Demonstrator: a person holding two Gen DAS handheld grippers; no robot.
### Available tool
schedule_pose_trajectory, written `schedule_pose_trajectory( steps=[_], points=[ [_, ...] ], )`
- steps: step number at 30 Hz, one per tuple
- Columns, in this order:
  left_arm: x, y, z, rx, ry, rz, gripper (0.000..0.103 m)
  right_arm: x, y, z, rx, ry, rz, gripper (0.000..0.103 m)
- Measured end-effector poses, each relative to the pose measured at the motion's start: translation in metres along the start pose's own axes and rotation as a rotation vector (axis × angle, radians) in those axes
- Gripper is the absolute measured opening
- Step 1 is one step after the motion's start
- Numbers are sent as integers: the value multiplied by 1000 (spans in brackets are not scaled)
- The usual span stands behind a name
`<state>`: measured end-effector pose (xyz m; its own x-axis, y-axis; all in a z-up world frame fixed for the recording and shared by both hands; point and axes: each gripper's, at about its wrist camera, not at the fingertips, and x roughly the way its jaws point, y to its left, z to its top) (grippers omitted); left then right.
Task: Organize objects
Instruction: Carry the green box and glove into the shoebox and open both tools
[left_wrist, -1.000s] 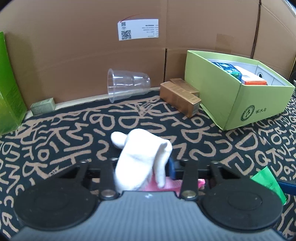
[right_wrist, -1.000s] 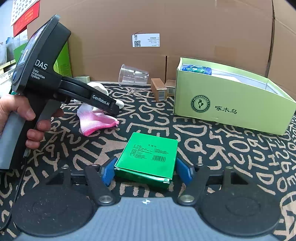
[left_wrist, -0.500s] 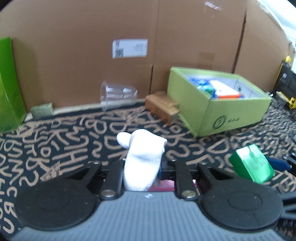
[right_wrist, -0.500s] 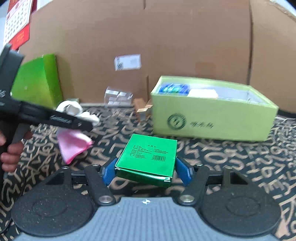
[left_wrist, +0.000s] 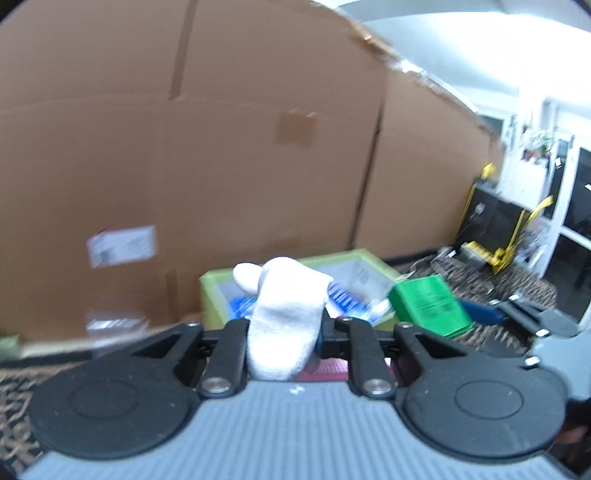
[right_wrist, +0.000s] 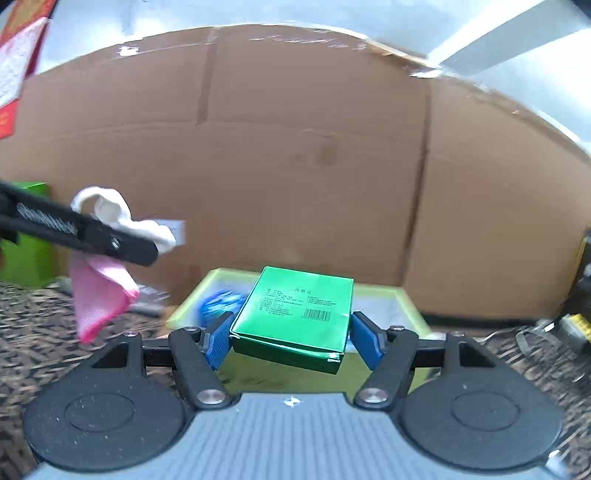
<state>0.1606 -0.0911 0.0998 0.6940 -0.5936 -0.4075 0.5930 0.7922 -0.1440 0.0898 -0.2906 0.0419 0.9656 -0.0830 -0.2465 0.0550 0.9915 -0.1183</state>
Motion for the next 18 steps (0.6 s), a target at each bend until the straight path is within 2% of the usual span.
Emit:
schedule_pose_trajectory(
  steps=[5, 11, 17, 18],
  points=[
    [52, -31, 33, -11, 16, -66, 16, 36, -36, 5, 1, 8, -70, 72],
    [134, -52, 56, -29, 58, -59, 16, 79, -64, 5, -4, 18, -79, 72],
    [194, -59, 57, -16, 99, -17, 17, 115, -76, -5, 0, 56, -53, 72],
    [202, -58, 55, -15, 101, -13, 21, 120, -77, -10, -4, 66, -50, 71]
  ],
)
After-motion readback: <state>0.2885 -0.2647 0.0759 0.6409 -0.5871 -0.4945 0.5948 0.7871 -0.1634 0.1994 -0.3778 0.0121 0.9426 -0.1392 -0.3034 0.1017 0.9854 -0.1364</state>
